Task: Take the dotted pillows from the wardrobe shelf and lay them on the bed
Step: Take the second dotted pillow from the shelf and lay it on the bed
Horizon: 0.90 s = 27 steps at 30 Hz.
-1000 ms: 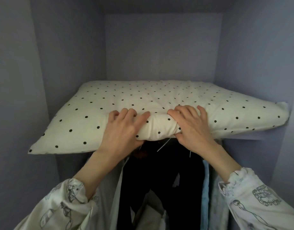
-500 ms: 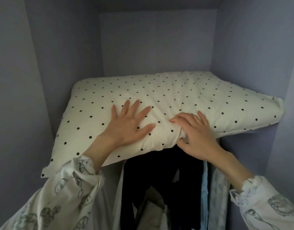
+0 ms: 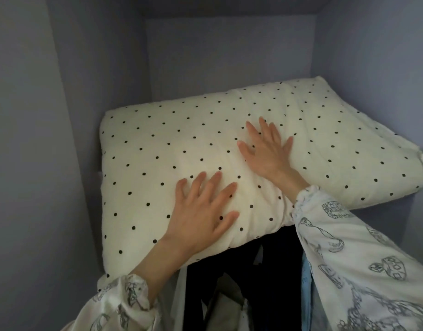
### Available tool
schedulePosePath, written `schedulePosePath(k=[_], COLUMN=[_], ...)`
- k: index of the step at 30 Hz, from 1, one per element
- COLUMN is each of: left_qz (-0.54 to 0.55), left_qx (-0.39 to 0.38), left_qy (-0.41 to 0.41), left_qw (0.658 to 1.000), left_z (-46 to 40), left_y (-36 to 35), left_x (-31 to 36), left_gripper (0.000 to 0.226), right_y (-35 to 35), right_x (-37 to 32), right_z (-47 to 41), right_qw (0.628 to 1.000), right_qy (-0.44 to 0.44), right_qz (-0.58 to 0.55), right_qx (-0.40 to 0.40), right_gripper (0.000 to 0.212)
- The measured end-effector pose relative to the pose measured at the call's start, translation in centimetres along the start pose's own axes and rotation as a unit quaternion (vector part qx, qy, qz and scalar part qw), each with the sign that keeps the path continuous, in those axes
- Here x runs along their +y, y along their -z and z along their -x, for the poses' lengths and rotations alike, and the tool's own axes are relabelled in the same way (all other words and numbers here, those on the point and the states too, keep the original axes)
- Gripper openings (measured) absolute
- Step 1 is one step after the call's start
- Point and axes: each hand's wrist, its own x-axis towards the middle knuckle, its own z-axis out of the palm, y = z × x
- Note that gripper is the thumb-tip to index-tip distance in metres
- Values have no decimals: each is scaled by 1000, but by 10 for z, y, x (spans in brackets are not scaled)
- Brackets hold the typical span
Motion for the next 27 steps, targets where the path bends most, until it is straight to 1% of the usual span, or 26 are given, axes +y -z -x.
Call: schedulePosePath(k=[3, 9, 13, 16, 18, 20, 21, 22, 24, 25, 26, 27], left_qz=[28, 19, 6, -42, -46, -44, -47, -53, -65, -66, -60, -52], left_qx=[16, -2, 15, 52, 83, 98, 100, 100, 101, 99, 92, 84], left_qy=[2, 44, 56, 53, 54, 62, 67, 71, 75, 79, 86, 97], left_qw=[999, 999, 998, 996, 994, 992, 992, 991, 990, 990, 990, 990], left_z=[-12, -48, -78, -104, -122, -139, -145, -150, -152, -149, -145, -139], left_y=[7, -3, -3, 7, 17, 27, 29, 31, 30, 27, 23, 17], left_x=[-15, -46, -60, -66, -67, -67, -69, -71, -76, -78, -79, -80], left_gripper=[47, 50, 53, 65, 76, 89, 95, 100, 104, 104, 104, 103], right_y=[-13, -18, -26, -34, -37, -40, -41, -41, -37, -33, -30, -27], right_x=[5, 8, 13, 22, 31, 39, 41, 41, 34, 30, 26, 23], right_z=[4, 22, 47, 59, 63, 66, 66, 64, 51, 42, 34, 27], right_qw=[999, 996, 989, 978, 967, 958, 960, 966, 977, 976, 975, 975], right_qy=[19, 51, 91, 127, 163, 189, 180, 147, 33, -21, -58, -77], right_qz=[46, 71, 81, 101, 123, 131, 123, 106, 49, 25, 11, 10], right_qx=[4, 30, 88, 130, 151, 170, 176, 184, 206, 214, 216, 210], right_gripper=[58, 58, 58, 52, 50, 51, 52, 54, 58, 60, 63, 65])
